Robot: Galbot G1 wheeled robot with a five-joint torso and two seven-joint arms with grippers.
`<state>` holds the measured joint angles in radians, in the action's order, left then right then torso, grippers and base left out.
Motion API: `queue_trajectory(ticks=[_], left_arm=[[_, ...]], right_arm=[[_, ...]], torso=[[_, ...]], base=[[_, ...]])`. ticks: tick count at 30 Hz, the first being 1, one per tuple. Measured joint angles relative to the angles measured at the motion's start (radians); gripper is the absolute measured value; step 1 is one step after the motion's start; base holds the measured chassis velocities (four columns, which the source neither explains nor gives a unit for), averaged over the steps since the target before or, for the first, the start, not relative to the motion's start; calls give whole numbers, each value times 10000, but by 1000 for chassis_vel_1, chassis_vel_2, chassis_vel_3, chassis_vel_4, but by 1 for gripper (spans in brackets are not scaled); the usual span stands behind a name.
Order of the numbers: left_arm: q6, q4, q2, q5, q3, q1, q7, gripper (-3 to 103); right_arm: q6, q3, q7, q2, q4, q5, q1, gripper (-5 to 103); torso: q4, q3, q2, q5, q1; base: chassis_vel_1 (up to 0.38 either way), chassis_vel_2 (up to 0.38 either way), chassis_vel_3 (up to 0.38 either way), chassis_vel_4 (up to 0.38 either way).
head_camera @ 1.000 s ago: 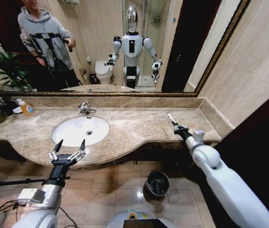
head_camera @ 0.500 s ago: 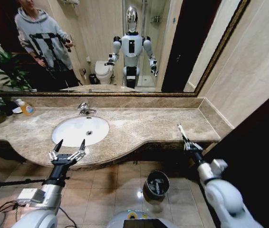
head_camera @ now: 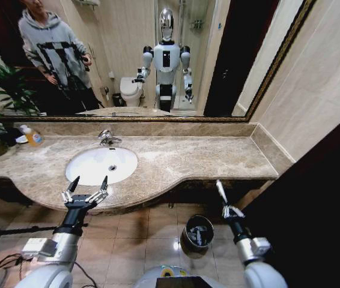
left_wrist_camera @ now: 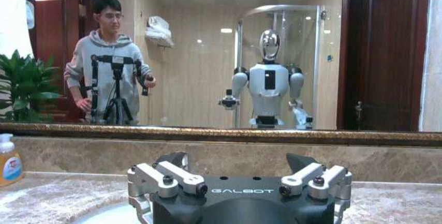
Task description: Pick up the trash from the sink and place it in the trash bin.
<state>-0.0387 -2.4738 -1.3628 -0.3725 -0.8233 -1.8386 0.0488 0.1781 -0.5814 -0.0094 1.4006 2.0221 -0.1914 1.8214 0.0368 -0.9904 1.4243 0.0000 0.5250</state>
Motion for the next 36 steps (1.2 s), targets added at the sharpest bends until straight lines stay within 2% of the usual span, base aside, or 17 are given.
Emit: queue_trajectory(ticks=[7,13,17,21,28,36], left_arm=[[0,0,0,0,0,0,0,100],[0,0,0,0,0,0,0,100],[0,0,0,0,0,0,0,100],[0,0,0,0,0,0,0,100],[0,0,0,0,0,0,0,100],[0,0,0,0,0,0,0,100]], right_arm=[[740,536,45,-25,-1980,395,-87,0],[866,848,80,-72,-3542,413,-403,0],[732,1131,76,-70,-4608,513,-807,0],[312,1291,58,29,-5843,1047,-1705,0],[-730,1565,-198,3,-7534,1443,-3404,0],[-920,1667,-412,217,-9356,1955,-4686,0]], torso=[[0,1,0,-1,0],[0,0,-1,0,0],[-1,0,-1,0,0],[0,0,-1,1,0],[0,-1,-1,0,1],[0,-1,-2,0,1]], base=[[0,0,0,0],[0,0,0,0],[0,0,0,0],[0,0,0,0],[0,0,0,0],[0,0,0,0]])
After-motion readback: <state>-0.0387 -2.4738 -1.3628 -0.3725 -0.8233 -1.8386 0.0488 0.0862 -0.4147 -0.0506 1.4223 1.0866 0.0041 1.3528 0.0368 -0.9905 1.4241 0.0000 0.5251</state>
